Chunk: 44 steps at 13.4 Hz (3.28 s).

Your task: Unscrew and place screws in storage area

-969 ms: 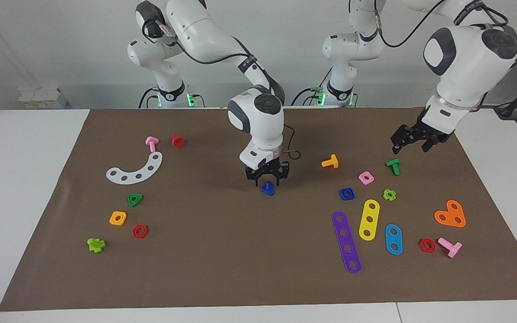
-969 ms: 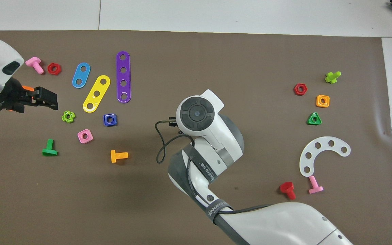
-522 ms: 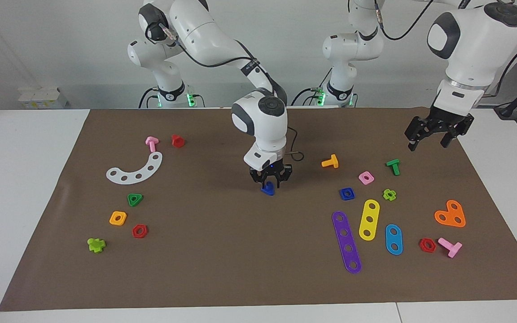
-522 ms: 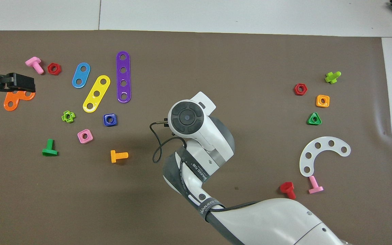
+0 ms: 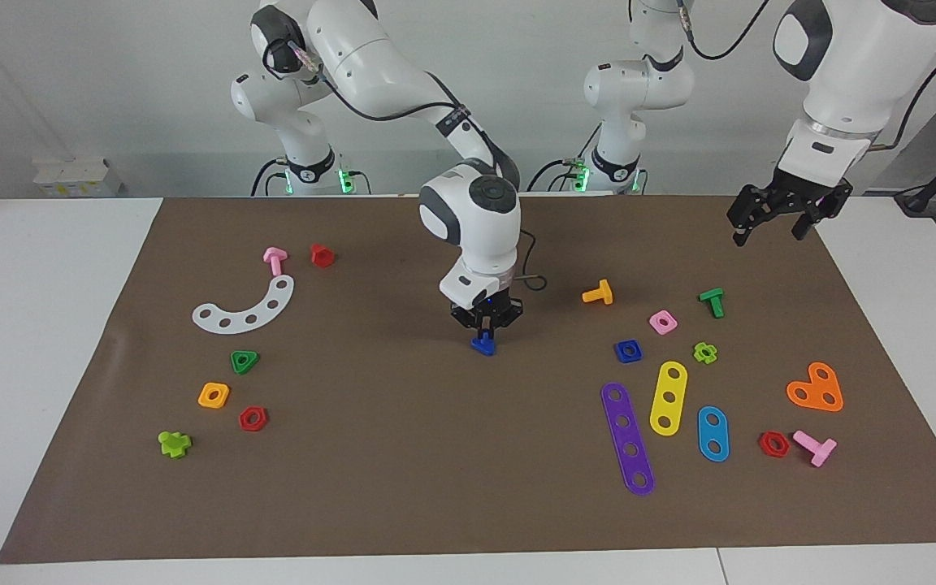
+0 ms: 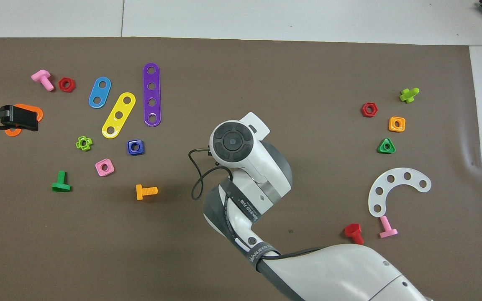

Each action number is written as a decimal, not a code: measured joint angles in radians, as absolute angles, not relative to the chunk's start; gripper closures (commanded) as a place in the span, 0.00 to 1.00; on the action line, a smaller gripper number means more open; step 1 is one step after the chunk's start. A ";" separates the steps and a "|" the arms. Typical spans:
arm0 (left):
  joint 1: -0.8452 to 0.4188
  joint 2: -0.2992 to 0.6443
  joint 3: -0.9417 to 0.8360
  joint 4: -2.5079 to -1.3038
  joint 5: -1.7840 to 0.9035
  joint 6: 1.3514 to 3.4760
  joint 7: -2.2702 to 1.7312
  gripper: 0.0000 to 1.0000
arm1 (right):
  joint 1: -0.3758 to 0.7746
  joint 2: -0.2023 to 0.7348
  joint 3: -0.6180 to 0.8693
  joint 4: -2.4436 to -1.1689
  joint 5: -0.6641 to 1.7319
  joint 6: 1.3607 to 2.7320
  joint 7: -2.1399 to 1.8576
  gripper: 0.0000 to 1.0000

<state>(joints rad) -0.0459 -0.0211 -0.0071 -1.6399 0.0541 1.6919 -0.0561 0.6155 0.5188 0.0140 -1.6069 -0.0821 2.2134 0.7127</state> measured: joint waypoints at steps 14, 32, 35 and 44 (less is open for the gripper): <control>-0.047 -0.028 -0.011 -1.568 0.049 1.593 -0.056 0.00 | 0.252 0.290 0.008 -1.879 -0.087 2.213 0.192 1.00; -0.048 -0.091 -0.017 -1.696 0.000 1.660 -0.057 0.00 | 0.111 0.255 0.017 -1.988 -0.036 2.268 0.175 0.02; -0.046 -0.093 -0.006 -1.696 0.000 1.660 -0.058 0.00 | 0.106 0.176 0.014 -1.982 -0.036 2.199 0.175 0.02; -0.043 -0.093 0.005 -1.696 0.000 1.659 -0.058 0.00 | 0.052 -0.003 0.011 -1.795 -0.036 1.886 0.175 0.02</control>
<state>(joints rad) -0.0426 -0.0933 0.0049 -1.6958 -0.0004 1.6593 -0.0577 0.0516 -0.0027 0.0105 -1.7954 -0.0357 1.8858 0.1753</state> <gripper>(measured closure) 0.000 0.013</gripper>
